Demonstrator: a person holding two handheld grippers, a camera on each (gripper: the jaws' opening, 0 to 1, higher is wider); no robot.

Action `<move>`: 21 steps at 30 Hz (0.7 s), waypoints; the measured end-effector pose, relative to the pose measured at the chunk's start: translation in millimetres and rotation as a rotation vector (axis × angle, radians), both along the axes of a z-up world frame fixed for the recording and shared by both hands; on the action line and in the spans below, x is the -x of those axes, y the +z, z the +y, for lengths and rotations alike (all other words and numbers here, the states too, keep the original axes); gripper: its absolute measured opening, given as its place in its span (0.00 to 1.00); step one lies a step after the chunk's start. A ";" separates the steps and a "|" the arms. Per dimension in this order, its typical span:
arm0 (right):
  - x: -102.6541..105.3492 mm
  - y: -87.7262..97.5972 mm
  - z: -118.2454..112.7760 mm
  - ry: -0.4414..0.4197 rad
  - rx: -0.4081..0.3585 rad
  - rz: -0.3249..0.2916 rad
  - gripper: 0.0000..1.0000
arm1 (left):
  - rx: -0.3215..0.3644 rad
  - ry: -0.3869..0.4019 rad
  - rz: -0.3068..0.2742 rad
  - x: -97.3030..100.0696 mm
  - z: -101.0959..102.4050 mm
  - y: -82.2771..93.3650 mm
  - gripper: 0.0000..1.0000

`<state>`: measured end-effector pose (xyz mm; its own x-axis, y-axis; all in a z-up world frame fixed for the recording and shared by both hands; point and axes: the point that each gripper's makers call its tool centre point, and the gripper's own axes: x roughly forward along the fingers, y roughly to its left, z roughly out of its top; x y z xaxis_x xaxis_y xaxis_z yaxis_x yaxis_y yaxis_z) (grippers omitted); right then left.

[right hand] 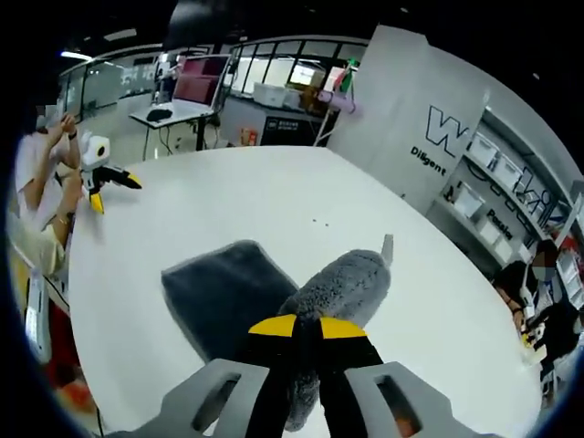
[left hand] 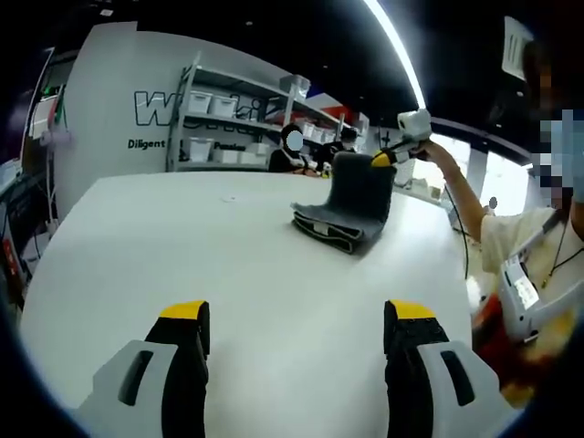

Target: Fold the towel on the table until its edges align and the towel forms a compact rectangular stack.

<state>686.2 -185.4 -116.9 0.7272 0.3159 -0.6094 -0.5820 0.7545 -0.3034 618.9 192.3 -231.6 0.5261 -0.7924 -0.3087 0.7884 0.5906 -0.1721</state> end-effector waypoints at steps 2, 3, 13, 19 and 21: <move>-0.8 1.9 14.4 0.027 -0.009 -0.001 0.03 | 0.000 0.000 -0.002 -0.7 0.1 0.7 0.77; -1.0 2.0 19.4 0.036 -0.008 -0.001 0.03 | -0.002 -0.001 0.000 -0.3 -1.1 -0.1 0.77; -7.2 -12.2 80.5 0.135 -0.059 0.051 0.03 | -0.008 -0.010 0.010 1.7 -5.1 -2.8 0.76; -13.1 -23.8 111.5 0.180 -0.088 0.086 0.03 | -0.008 -0.006 0.010 0.5 -2.8 -2.2 0.76; -13.2 -26.4 120.8 0.193 -0.105 0.094 0.03 | -0.005 -0.005 0.012 -0.3 -2.1 -2.3 0.76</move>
<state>699.4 -64.6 -143.3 0.5888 0.5089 -0.6280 -0.7405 0.6510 -0.1667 619.3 190.2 -233.9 0.5183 -0.7936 -0.3187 0.7894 0.5873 -0.1787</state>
